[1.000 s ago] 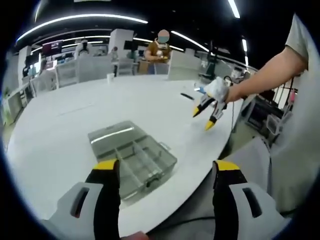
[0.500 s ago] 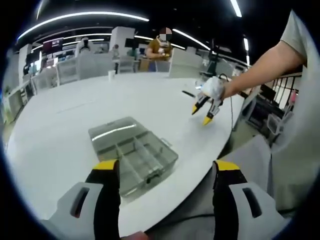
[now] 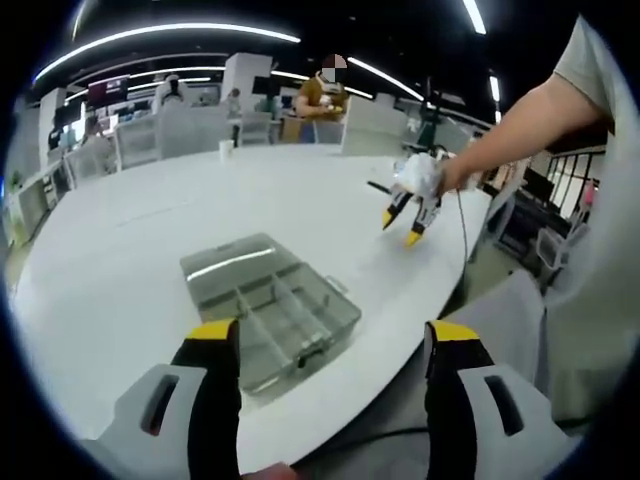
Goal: Insert the divider into the dual guide fixture by aligning both edges with the guide slots and pushing it downward to the bottom, including one-sided entry, uneven engagement, binding, and posture correction.
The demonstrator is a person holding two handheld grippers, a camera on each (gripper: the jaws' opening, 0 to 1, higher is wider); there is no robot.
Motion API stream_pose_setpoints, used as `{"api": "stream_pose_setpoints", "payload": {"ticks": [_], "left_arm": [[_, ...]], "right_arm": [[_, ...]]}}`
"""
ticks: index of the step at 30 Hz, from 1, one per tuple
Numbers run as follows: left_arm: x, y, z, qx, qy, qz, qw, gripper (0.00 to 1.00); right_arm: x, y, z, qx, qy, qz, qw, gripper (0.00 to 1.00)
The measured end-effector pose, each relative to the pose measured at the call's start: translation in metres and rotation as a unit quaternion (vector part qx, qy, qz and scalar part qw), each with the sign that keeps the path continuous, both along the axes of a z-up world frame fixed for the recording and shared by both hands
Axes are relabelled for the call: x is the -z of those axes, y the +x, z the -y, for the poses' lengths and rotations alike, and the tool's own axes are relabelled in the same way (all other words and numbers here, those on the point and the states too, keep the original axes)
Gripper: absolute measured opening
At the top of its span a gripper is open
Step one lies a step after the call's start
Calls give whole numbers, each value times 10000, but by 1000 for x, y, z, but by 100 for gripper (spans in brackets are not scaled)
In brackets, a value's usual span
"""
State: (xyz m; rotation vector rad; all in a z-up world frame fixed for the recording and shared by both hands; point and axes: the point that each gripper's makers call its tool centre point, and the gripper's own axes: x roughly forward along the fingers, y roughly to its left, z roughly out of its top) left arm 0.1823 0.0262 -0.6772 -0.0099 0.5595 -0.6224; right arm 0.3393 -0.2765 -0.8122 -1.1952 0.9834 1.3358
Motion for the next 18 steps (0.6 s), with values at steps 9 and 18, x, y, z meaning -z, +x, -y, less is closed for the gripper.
{"api": "stream_pose_setpoints", "payload": {"ticks": [9,18], "left_arm": [[-3,2,-3,-49,-8,38,10000,73],[-2,0,-6,-103,-13,18,9999,73]], "right_arm": [[4,-4,-4,-176,-75,-191,9996,36],[11,-7,-4,-359,-221,-303,9987,35]]}}
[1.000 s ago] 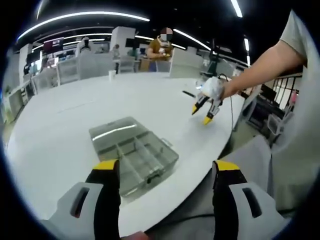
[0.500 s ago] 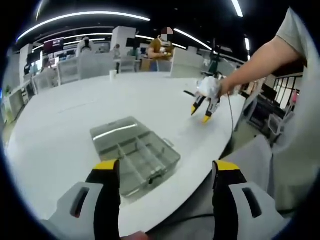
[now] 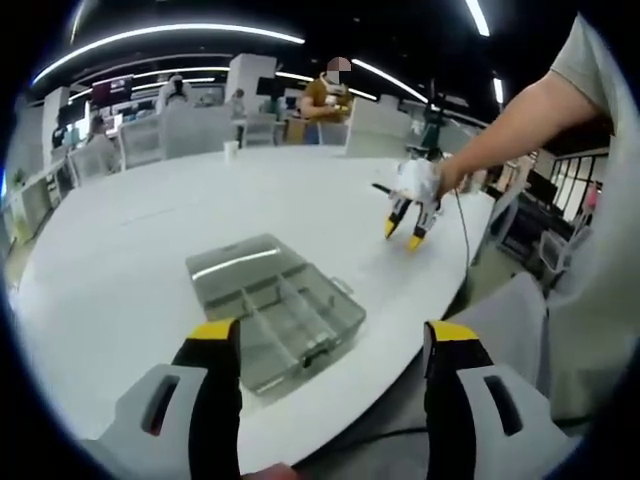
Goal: Insert the divider into the dual guide fixture by aligning both edges with the guide slots and pushing it downward to the bottom, including one-sided entry, uneven engagement, binding, and posture correction.
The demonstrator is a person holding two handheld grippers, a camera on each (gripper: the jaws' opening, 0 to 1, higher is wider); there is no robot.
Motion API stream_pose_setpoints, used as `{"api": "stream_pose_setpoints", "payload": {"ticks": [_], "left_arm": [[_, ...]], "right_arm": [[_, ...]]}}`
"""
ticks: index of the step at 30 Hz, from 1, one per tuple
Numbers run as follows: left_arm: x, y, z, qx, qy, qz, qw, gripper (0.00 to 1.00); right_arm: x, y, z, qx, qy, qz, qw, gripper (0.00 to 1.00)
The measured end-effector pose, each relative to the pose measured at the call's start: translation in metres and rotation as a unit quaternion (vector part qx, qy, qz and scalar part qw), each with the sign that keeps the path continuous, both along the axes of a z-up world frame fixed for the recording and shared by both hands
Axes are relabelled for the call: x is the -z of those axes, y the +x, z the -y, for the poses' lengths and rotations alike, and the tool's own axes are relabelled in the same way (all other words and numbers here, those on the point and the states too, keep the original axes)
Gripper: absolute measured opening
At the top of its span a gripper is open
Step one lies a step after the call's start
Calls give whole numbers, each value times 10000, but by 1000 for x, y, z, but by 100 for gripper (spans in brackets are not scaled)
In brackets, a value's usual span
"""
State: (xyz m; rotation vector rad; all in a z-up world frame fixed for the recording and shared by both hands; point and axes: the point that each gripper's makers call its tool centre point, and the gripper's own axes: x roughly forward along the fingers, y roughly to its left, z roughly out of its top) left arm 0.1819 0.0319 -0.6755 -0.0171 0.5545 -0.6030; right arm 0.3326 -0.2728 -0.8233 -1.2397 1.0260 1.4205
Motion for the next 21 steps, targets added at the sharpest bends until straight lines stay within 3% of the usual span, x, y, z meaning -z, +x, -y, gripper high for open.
{"api": "stream_pose_setpoints", "payload": {"ticks": [12,21], "left_arm": [[2,-3,0,-32,-21,-5,10000,72],[-1,-1,-1,-96,-41,13,9999,71]], "right_arm": [[-2,0,1,-308,-206,65,9993,30],[-1,1,-1,-15,-358,112,9993,28]]}}
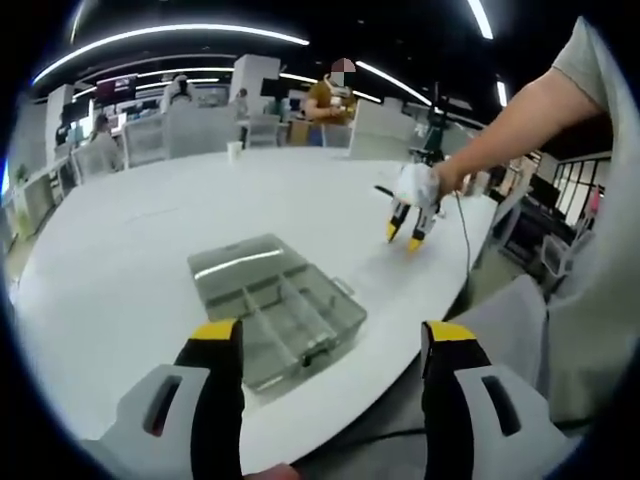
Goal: Insert the divider into the dual guide fixture by aligning both edges with the guide slots and pushing it downward to the bottom, including one-sided entry, uneven engagement, binding, and posture correction.
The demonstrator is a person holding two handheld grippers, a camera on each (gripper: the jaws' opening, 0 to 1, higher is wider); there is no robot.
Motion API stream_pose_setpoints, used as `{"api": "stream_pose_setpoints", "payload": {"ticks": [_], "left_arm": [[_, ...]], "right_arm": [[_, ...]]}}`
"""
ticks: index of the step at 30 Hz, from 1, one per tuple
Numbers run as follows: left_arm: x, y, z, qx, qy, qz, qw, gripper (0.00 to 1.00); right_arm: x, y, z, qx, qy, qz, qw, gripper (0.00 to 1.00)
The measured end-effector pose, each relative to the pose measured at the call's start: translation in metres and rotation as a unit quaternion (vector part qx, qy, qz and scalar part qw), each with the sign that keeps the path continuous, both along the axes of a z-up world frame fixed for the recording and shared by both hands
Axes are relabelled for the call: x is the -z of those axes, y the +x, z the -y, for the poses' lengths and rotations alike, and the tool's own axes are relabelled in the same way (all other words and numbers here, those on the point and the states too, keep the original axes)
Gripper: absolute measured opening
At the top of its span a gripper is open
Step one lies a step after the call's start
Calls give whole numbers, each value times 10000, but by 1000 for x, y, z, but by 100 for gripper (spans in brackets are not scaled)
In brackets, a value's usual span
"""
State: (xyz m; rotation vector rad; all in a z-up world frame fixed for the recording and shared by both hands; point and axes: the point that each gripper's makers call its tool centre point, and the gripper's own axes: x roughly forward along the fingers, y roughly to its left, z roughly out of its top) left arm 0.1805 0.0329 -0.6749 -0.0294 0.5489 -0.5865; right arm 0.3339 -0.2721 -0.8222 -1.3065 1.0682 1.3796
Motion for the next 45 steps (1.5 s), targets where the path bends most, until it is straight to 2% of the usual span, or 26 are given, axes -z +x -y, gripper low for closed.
{"api": "stream_pose_setpoints", "payload": {"ticks": [1,4,6,8,10,15,25,33,45], "left_arm": [[0,0,0,2,-2,-10,10000,71],[-1,-1,2,23,-14,7,10000,71],[-1,-1,4,48,-16,17,10000,71],[-1,-1,5,72,-1,14,10000,71],[-2,-1,6,92,-13,24,10000,71],[-3,-1,9,115,-30,25,9999,70],[-4,-5,17,206,-77,27,9998,70],[-6,-4,16,217,-89,83,9997,70],[0,-7,16,256,-28,41,9997,70]], "right_arm": [[-1,-4,-1,262,34,-44,9996,28],[0,-3,-4,222,94,-12,9997,28],[0,-6,-7,602,167,-49,9980,28],[-1,-7,-9,587,156,-36,9981,28],[-1,-7,-12,844,223,-40,9962,28],[-1,-12,-23,941,345,-71,9949,28],[-3,-31,-55,820,522,-114,9952,28],[-2,-38,-71,775,590,-121,9952,28],[-2,-54,-90,685,709,-123,9950,28]]}}
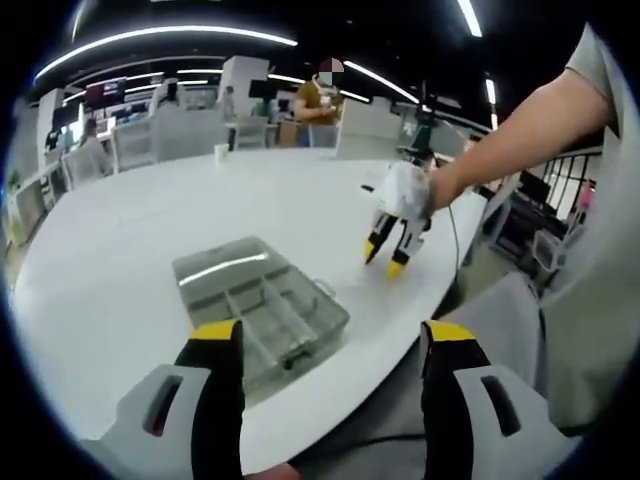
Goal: Insert the divider into the dual guide fixture by aligning both edges with the guide slots and pushing it downward to the bottom, including one-sided entry, uneven engagement, binding, and posture correction.
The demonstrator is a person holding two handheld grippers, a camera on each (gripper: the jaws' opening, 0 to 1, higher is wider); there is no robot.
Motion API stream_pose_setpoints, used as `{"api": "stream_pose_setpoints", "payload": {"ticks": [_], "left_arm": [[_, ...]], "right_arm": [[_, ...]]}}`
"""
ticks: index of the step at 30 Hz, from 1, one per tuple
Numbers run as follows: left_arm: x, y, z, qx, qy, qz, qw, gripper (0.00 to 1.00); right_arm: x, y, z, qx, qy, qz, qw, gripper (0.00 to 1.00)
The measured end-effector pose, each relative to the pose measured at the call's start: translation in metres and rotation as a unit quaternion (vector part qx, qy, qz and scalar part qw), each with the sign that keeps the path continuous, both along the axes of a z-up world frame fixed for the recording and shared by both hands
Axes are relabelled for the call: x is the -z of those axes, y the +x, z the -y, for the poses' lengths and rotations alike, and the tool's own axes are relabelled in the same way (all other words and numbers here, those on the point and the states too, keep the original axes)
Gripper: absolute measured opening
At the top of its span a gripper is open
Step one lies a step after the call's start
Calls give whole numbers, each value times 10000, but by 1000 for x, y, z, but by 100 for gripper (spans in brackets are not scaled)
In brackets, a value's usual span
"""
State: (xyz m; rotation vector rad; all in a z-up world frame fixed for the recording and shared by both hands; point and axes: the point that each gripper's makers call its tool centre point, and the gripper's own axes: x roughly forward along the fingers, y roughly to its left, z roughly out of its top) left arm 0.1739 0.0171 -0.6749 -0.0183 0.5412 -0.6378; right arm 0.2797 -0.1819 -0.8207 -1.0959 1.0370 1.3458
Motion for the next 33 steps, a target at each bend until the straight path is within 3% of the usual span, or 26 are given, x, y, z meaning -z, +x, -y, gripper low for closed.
{"api": "stream_pose_setpoints", "payload": {"ticks": [13,33], "left_arm": [[6,-2,0,17,7,-72,10000,70],[18,0,16,322,27,-213,9993,69]], "right_arm": [[-7,-5,-7,88,128,51,9999,27],[-15,-20,-20,311,458,111,9984,27]]}}
